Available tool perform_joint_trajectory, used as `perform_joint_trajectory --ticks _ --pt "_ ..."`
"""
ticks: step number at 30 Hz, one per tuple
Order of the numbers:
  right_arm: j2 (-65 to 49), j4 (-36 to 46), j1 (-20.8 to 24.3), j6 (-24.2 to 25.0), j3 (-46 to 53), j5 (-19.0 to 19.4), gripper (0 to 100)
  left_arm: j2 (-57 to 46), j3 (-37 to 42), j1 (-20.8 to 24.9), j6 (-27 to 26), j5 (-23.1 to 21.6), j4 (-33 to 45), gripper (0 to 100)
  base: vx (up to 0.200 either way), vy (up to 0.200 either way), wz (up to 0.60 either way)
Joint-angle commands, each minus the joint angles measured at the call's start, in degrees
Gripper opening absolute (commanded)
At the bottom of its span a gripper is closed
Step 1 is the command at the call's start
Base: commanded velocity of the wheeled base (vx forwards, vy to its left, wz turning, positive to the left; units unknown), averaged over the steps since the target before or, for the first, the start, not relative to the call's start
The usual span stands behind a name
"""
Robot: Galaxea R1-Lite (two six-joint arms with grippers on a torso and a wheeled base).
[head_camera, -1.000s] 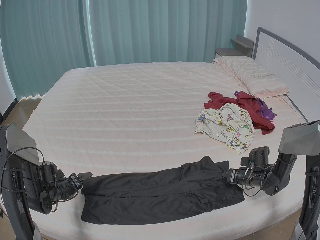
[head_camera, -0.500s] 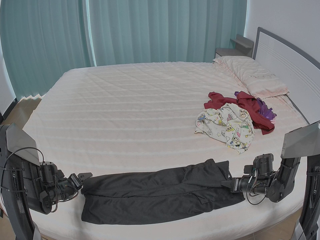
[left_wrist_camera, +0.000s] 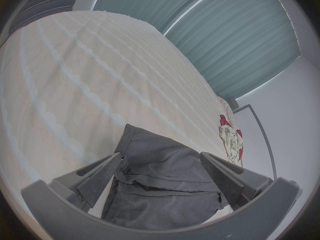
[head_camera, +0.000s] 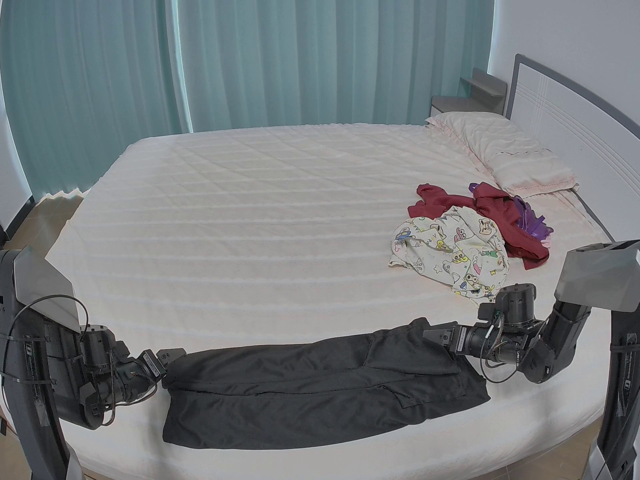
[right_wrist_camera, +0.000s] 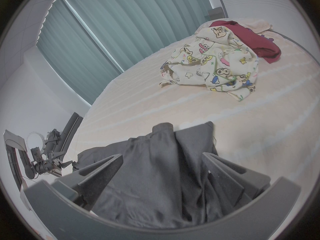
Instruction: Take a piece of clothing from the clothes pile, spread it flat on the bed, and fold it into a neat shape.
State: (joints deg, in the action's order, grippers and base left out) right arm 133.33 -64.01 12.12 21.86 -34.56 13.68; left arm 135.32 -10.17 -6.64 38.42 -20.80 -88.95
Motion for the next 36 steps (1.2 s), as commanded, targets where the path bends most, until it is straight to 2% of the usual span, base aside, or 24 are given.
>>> perform_joint_trajectory --ticks 1,3,4,9,19,31,32,36 --pt "5.98 2.84 1.59 1.17 -7.45 -0.14 100 0.56 0.24 -0.04 -0.72 -0.03 -1.05 100 0.0 0.0 0.0" --pt "7.21 4.34 2.03 1.43 -9.38 -0.14 100 0.56 0.24 -0.04 -0.72 -0.03 -1.05 100 0.0 0.0 0.0" --pt "7.65 5.04 2.21 1.43 -10.0 -0.14 0 0.65 0.24 -0.04 -0.72 -0.03 -1.05 100 0.0 0.0 0.0" --pt "8.88 6.36 2.38 3.1 -12.46 -0.32 0 0.65 0.32 -0.04 -0.72 -0.03 -1.05 100 0.0 0.0 0.0" --pt "5.8 5.65 0.98 7.85 -10.88 -1.2 0 0.65 0.32 -0.04 -0.81 -0.03 -1.05 100 0.0 0.0 0.0" --pt "5.54 4.6 0.54 7.5 -7.8 -1.29 0 0.65 0.24 -0.04 -0.81 0.05 -1.05 100 0.0 0.0 0.0" --pt "5.54 4.77 0.63 7.5 -7.54 -1.29 100 0.65 0.15 -0.04 -0.81 0.05 -1.05 100 0.0 0.0 0.0" --pt "4.75 4.6 0.45 7.5 -7.19 -1.29 100 0.74 -0.38 0.05 -0.81 0.23 -1.05 100 0.0 0.0 0.0"
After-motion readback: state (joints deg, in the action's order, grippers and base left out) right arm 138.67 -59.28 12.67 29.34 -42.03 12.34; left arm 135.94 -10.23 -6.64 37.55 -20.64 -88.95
